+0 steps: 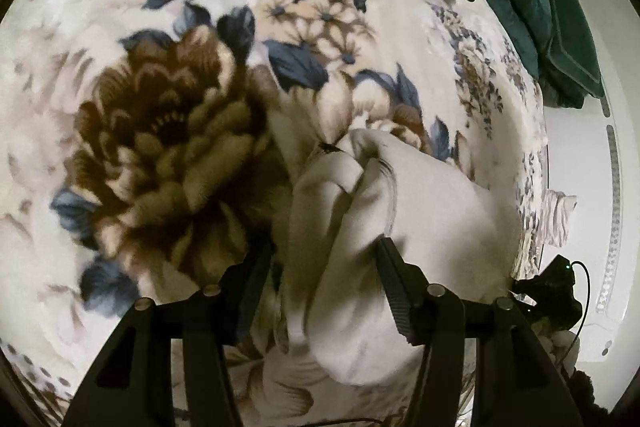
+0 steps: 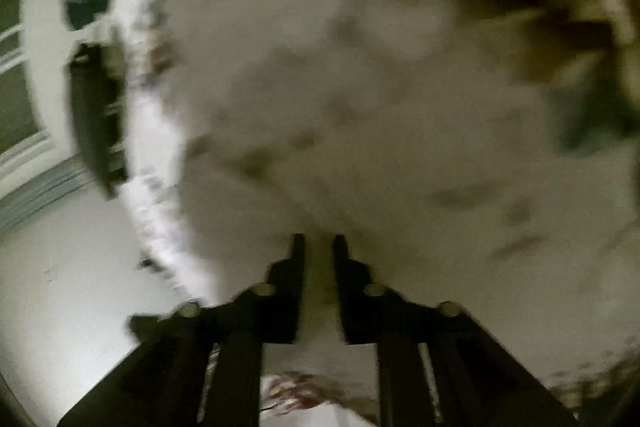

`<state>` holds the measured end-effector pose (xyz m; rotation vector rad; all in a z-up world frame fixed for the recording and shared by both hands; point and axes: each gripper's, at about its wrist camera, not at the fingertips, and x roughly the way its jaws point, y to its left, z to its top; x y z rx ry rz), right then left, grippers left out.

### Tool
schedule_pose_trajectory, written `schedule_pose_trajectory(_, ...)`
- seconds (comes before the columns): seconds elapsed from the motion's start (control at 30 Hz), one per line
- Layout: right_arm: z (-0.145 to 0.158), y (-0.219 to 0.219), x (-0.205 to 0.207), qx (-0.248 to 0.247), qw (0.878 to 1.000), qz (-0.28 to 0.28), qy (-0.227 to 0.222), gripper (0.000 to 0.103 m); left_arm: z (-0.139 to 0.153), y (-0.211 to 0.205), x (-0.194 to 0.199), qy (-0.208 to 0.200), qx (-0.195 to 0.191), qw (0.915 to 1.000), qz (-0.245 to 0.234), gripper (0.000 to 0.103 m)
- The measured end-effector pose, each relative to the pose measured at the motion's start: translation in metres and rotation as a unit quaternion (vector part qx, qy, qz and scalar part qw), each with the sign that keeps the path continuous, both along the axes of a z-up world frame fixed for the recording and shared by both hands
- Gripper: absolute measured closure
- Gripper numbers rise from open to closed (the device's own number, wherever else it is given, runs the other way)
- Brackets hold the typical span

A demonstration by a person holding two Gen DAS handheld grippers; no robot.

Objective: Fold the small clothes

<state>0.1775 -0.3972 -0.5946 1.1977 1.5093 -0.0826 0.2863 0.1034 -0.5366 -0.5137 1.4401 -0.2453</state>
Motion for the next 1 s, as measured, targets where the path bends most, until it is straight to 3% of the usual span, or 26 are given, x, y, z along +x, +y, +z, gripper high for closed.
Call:
schedule_pose_trajectory(0.07,0.013,-0.006,-0.001,-0.039,0.999,0.019,-0.007,0.066,0.006,0.000,0.000,-0.009,0.005,0.9999,-0.003,0.051)
schedule_pose_trajectory(0.1,0.023,-0.008,0.000,-0.046,0.999,0.020,-0.020,0.048,0.009,-0.002,0.001,-0.014,0.006,0.9999,-0.006,0.051)
schedule_pose_trajectory(0.13,0.032,-0.009,0.002,-0.050,0.998,0.016,-0.036,0.041,0.011,-0.004,0.003,-0.018,0.008,0.9998,-0.008,0.051)
schedule_pose_trajectory(0.27,0.059,0.002,0.031,-0.048,0.992,0.039,-0.111,0.041,0.012,-0.019,0.018,-0.030,0.006,0.9994,-0.017,0.051)
schedule_pose_trajectory(0.4,0.049,0.032,0.071,-0.007,0.989,0.085,-0.117,0.041,0.005,-0.039,0.034,-0.032,0.017,0.9987,-0.035,0.051)
schedule_pose_trajectory(0.47,0.033,0.040,0.075,0.047,0.989,0.086,-0.114,0.066,0.003,-0.046,0.037,-0.035,0.026,0.9979,-0.048,0.051)
schedule_pose_trajectory(0.5,0.029,0.045,0.079,0.045,0.989,0.090,-0.110,0.093,0.002,-0.048,0.037,-0.038,0.031,0.9974,-0.053,0.051)
schedule_pose_trajectory(0.63,0.033,0.044,0.081,-0.098,0.981,0.147,-0.084,0.093,0.004,-0.046,0.027,-0.037,0.028,0.9970,-0.062,0.051)
schedule_pose_trajectory(0.7,0.040,0.038,0.074,-0.086,0.983,0.137,-0.083,0.090,0.009,-0.042,0.017,-0.040,0.031,0.9967,-0.064,0.051)
schedule_pose_trajectory(0.77,0.046,0.038,0.064,-0.052,0.987,0.134,-0.071,0.069,0.012,-0.038,0.007,-0.040,0.033,0.9967,-0.062,0.051)
schedule_pose_trajectory(0.8,0.049,0.038,0.057,-0.046,0.988,0.134,-0.067,0.047,0.013,-0.036,0.002,-0.038,0.033,0.9970,-0.059,0.051)
schedule_pose_trajectory(0.83,0.053,0.040,0.047,-0.043,0.988,0.130,-0.068,0.036,0.013,-0.033,-0.004,-0.033,0.031,0.9975,-0.054,0.051)
schedule_pose_trajectory(0.97,0.041,0.052,0.022,0.005,0.989,0.143,-0.044,0.039,0.010,-0.028,-0.022,-0.018,0.028,0.9985,-0.045,0.051)
schedule_pose_trajectory(1.0,0.039,0.057,0.017,-0.002,0.988,0.146,-0.043,0.072,0.009,-0.028,-0.026,-0.014,0.029,0.9985,-0.044,0.051)
